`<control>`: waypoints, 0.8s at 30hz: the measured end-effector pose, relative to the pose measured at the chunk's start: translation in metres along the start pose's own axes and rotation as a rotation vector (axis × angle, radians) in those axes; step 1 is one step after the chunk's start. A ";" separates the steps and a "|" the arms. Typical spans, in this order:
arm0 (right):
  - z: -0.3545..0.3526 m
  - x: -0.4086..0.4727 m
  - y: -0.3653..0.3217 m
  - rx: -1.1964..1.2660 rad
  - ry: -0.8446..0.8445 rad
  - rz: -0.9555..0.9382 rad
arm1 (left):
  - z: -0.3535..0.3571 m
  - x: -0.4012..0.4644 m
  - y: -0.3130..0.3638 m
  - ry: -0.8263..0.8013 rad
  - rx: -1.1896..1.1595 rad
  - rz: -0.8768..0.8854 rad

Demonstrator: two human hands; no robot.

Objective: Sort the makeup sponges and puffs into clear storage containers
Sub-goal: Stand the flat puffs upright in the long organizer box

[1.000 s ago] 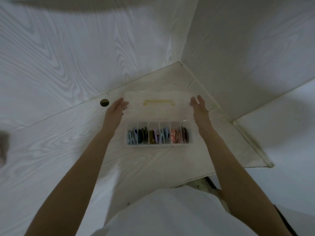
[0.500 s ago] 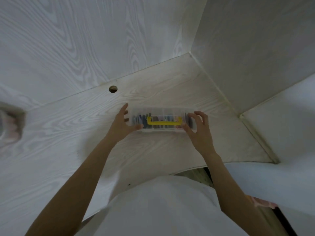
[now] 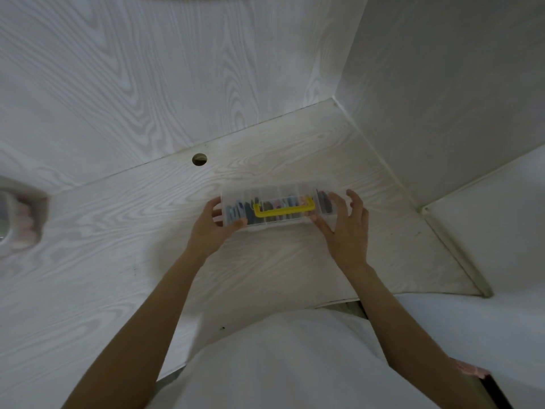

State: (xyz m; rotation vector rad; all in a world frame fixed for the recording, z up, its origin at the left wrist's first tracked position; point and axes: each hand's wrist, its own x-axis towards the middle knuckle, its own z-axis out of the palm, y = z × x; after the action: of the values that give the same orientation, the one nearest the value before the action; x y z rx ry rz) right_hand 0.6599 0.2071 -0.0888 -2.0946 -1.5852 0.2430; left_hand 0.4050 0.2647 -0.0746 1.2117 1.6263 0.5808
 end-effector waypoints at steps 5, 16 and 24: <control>0.006 0.045 -0.014 -0.012 0.020 -0.014 | 0.005 0.005 0.005 0.100 -0.113 -0.031; -0.002 0.119 -0.011 -0.239 0.103 -0.335 | 0.040 0.076 0.065 0.107 0.021 0.087; -0.001 0.155 0.002 -0.064 0.035 -0.248 | 0.085 0.109 0.100 0.076 0.138 0.163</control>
State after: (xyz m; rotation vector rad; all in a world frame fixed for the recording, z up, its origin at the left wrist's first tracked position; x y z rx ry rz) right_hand 0.7092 0.3517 -0.0652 -1.9129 -1.8320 0.0698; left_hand 0.5230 0.3877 -0.0735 1.4495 1.6635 0.6315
